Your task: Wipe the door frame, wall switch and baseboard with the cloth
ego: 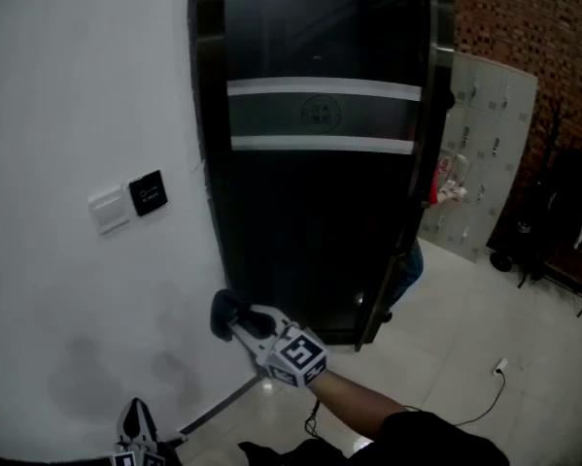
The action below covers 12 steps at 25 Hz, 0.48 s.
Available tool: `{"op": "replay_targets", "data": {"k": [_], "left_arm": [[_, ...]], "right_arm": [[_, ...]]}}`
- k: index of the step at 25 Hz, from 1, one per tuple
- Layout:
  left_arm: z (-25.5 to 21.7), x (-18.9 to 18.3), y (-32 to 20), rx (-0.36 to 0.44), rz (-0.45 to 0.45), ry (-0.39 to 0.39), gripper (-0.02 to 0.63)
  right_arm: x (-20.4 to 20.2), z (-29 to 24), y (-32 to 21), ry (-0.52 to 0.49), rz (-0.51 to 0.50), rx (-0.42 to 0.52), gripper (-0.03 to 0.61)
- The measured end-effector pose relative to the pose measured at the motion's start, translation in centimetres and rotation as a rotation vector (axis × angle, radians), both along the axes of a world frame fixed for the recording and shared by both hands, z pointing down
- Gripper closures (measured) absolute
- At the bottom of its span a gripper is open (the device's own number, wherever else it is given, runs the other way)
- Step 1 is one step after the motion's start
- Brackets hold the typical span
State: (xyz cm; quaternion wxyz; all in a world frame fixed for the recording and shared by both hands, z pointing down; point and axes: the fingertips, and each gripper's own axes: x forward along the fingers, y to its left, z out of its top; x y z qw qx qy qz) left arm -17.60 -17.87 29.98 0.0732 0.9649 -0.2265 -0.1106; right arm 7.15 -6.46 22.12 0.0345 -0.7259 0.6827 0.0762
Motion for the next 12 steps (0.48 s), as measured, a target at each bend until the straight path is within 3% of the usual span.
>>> {"op": "replay_targets", "data": {"k": [8,12], "left_arm": [[-1.8,3.1,-7.5,0.039,-0.008,-0.039,0.621],[-4.5,5.2,-10.3,0.066,-0.023,-0.010,0.621]], "right_arm": [[-2.0,-2.6,-5.3,0.036,-0.007,0.006,0.500],[-2.0,-1.6,-9.6,0.053,-0.023,0.012,0.500]]}}
